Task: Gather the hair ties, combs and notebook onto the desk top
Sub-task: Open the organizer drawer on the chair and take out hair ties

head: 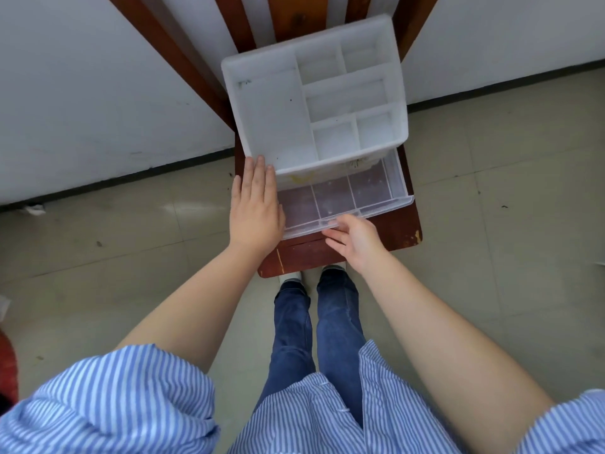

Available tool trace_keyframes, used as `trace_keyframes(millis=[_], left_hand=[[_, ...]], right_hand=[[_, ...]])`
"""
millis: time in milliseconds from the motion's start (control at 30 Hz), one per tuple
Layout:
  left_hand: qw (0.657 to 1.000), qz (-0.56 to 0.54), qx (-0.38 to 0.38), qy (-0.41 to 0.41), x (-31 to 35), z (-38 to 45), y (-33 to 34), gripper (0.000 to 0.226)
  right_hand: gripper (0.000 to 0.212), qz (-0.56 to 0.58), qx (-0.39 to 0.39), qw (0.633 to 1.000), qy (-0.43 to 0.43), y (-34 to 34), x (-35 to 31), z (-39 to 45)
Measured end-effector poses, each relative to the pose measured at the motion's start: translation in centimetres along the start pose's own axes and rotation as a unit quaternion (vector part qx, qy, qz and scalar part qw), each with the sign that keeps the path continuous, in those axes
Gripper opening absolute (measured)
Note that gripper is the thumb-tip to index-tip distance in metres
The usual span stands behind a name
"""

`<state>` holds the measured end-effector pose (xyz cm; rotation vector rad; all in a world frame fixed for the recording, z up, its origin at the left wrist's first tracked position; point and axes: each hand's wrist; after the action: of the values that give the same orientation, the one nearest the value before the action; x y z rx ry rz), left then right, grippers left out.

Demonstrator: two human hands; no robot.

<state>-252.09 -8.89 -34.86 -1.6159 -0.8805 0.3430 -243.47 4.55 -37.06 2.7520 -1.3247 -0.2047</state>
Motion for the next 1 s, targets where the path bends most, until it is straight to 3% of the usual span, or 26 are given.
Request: trace_keyframes(millis=[33, 133, 200, 267, 367, 433, 500, 600, 667, 700, 833, 900, 933, 1000], left_hand=[[0.999, 0.015, 0.013, 0.045, 0.3, -0.1, 0.1, 0.06], [0.98, 0.015, 0.054, 0.189, 1.4, -0.2, 1.2, 0.043], [0.982, 0.01, 0.045, 0.184, 2.1, 0.2, 1.7, 0.029], [0.994, 0.0, 0.019, 0.111, 2.8, 1.3, 1.8, 0.025], [0.997, -0.003, -0.067, -0.031, 3.6, 3.6, 1.9, 0.031], [0.99, -0.009, -0.11, -0.089, 3.9, 4.6, 2.6, 0.033], [0.986, -0.003, -0.126, -0.113, 4.1, 5.2, 3.2, 0.04], [0.985, 0.01, -0.134, -0.107, 4.0, 5.3, 3.9, 0.04], [0.983, 0.013, -0.153, -0.097, 4.0, 5.0, 3.7, 0.035], [0.983, 0.008, -0.158, -0.089, 4.1, 4.8, 3.5, 0.033], [0.988, -0.112, -0.078, -0.072, 4.5, 3.0, 1.8, 0.019], [0.977, -0.196, -0.022, -0.085, 4.5, 1.4, 0.6, 0.008], [0.971, -0.22, -0.003, -0.096, 4.4, 0.4, 0.0, 0.006], [0.964, -0.241, 0.021, -0.112, 4.3, -1.6, -0.7, 0.006]], right_hand=[[0.012, -0.014, 0.004, 1.0, 0.011, -0.2, 0.2, 0.0], [0.045, -0.145, 0.029, 0.988, 0.044, -0.8, 0.8, -0.8], [0.05, -0.322, 0.079, 0.943, 0.008, -1.1, 0.7, -1.9], [0.038, -0.469, 0.145, 0.86, -0.14, -1.3, -0.1, -2.4], [0.025, -0.591, 0.213, 0.689, -0.361, -0.5, -2.9, -2.1], [0.033, -0.699, 0.236, 0.566, -0.367, 0.5, -4.9, -0.8], [0.042, -0.777, 0.266, 0.466, -0.33, 0.9, -6.4, 0.5], [0.043, -0.81, 0.282, 0.393, -0.332, 0.4, -7.5, 1.3], [0.037, -0.809, 0.258, 0.392, -0.355, 0.2, -7.5, 1.2], [0.032, -0.799, 0.243, 0.408, -0.369, 0.0, -7.3, 0.8], [0.019, -0.688, 0.127, 0.541, -0.467, -1.8, -5.1, -3.9], [0.027, -0.658, 0.07, 0.623, -0.417, -3.0, -3.3, -6.1], [0.027, -0.646, 0.062, 0.669, -0.362, -3.4, -2.4, -6.4], [0.031, -0.653, 0.066, 0.723, -0.215, -3.8, -0.8, -5.4]])
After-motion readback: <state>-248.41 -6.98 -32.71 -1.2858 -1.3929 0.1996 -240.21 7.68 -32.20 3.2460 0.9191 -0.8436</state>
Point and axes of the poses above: each hand's wrist, its own z-axis towards the middle knuckle, its own y-axis out of the palm, x = y × z, and after that the axes turned 12 degrees about y, right-handed
